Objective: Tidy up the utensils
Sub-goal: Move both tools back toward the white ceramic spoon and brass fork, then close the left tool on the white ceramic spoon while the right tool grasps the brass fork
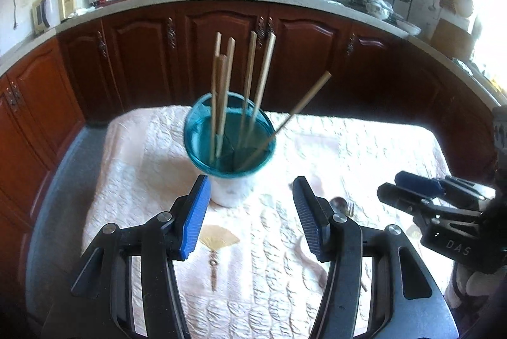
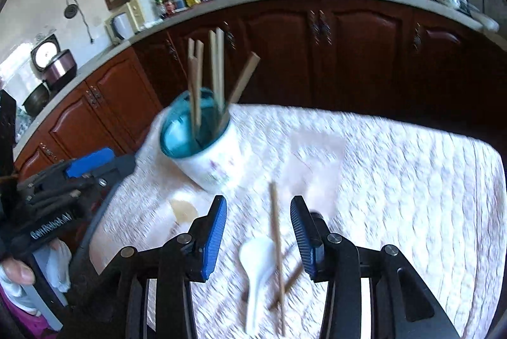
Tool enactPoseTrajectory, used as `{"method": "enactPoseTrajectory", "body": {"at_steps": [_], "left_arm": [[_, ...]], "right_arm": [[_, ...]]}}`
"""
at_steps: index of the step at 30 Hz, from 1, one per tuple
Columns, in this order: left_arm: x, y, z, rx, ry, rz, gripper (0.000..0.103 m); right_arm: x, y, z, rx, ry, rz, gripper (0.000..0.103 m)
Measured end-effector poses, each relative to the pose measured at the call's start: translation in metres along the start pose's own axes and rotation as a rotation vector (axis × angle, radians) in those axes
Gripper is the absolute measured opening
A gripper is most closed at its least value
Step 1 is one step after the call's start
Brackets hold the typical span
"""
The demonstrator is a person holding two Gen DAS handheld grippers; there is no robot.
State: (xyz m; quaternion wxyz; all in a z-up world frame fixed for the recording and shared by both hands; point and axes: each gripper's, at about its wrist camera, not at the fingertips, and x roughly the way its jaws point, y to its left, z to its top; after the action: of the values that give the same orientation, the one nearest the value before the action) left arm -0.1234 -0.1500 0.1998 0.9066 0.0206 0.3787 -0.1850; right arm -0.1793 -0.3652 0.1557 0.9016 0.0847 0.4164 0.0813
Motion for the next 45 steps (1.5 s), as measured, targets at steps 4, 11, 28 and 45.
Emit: {"method": "enactPoseTrajectory", "body": {"at_steps": [4, 11, 28, 45], "left_arm": [[0.009, -0.003, -0.010, -0.014, 0.042, -0.055, 0.056], [0.038, -0.006, -0.034, -0.045, 0.154, -0.165, 0.062], [0.119, -0.028, -0.073, -0.055, 0.371, -0.245, 0.062], [0.155, -0.049, -0.075, 0.025, 0.448, -0.279, 0.019]], "right_arm": [[0.006, -0.016, -0.020, 0.037, 0.040, -0.021, 0.040], [0.031, -0.041, -0.055, 0.111, 0.129, -0.014, 0.040], [0.096, -0.085, -0.066, 0.220, 0.198, -0.018, 0.030], [0.107, -0.102, -0.057, 0.204, 0.166, 0.054, 0.004]]}}
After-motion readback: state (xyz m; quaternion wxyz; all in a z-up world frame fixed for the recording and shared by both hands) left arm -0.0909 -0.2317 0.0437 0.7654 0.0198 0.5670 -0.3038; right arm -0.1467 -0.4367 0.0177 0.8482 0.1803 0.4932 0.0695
